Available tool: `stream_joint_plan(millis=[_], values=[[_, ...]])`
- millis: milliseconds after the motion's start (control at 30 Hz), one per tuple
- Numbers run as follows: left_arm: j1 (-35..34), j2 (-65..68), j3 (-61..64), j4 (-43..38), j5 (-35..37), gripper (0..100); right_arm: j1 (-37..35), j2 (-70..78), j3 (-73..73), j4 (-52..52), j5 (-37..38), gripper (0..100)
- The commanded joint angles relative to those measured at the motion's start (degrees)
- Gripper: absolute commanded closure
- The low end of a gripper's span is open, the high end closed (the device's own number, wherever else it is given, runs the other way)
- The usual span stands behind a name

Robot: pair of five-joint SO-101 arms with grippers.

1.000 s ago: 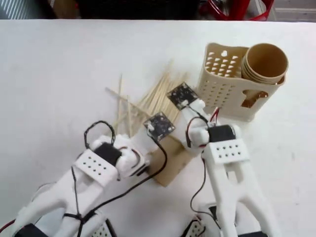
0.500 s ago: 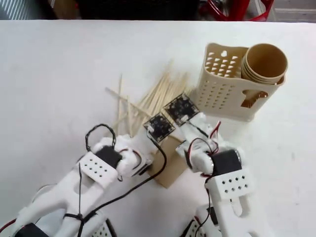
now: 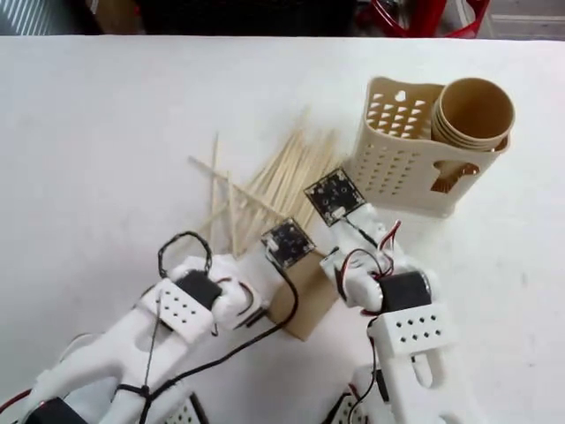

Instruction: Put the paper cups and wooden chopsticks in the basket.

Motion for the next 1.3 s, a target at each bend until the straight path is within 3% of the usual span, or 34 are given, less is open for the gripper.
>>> stream_joint_plan(millis=[0, 200, 500, 733, 933, 1067, 1167, 1267], values=[[1.2, -1.0, -0.3, -1.0, 0.4, 89, 1.5, -1.1, -0.3, -0.9, -0.1, 97.8], [1.1, -1.5, -0.4, -0.7, 0.4, 89, 0.6, -1.1, 2.3, -2.5, -0.2, 97.8], [1.1, -1.2, -0.2, -5.9, 0.4, 88, -7.2, -1.7, 16.2, -19.8, -0.1, 98.0], [1.1, -1.2, -0.3, -6.2, 0.4, 88, -5.7, -9.5, 10.4, -7.8, -0.4, 98.0], [1.1, -1.2, -0.2, -7.8, 0.4, 88, -13.0, -28.4, 9.8, 6.6, -0.5, 98.0], [1.3, -1.1, -0.2, -7.8, 0.3, 88, -14.1, -41.7, 9.8, 10.3, -0.1, 98.0], [1.1, -1.1, -0.4, -7.3, 0.2, 88, -13.2, -46.8, 11.3, 11.2, 0.0, 98.0], [0.9, -1.7, -1.2, -5.2, -0.1, 88, -6.5, -45.5, 12.4, 10.2, 1.6, 97.8]])
